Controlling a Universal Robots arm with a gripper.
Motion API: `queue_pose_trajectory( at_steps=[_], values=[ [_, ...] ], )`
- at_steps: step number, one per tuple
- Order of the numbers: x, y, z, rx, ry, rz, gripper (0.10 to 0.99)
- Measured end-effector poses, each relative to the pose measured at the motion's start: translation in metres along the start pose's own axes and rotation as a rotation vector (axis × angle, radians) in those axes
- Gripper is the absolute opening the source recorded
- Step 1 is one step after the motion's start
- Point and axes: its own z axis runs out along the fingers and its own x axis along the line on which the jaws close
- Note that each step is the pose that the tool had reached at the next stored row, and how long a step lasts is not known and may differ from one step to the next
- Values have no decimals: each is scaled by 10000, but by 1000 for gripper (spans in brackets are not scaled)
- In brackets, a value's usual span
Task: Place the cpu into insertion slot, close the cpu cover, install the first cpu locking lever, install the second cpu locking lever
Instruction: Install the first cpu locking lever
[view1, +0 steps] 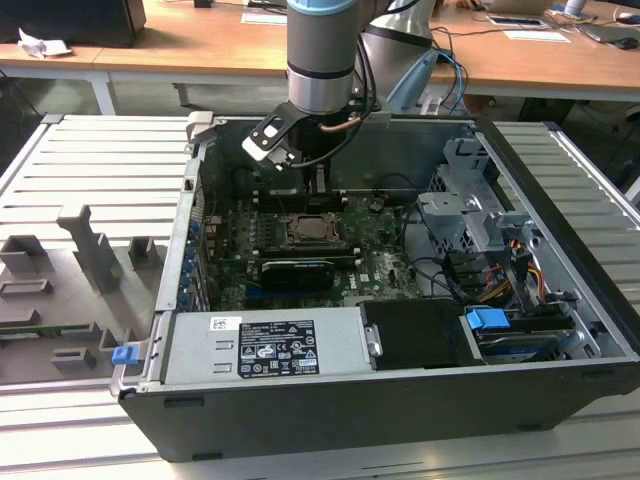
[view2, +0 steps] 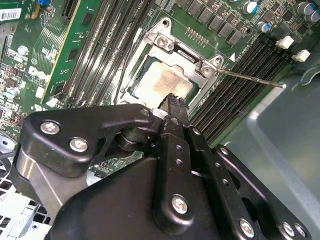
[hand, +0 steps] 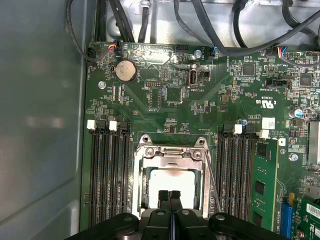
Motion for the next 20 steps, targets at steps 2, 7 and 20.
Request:
queue_pose_trajectory(
  at_steps=[2, 7, 20],
  values=[
    [-1, -4, -5, 1, -3, 3, 106],
    [3, -4, -221, -1, 1, -1, 106],
    [9, -5, -405, -104, -30, -35, 106]
  ],
)
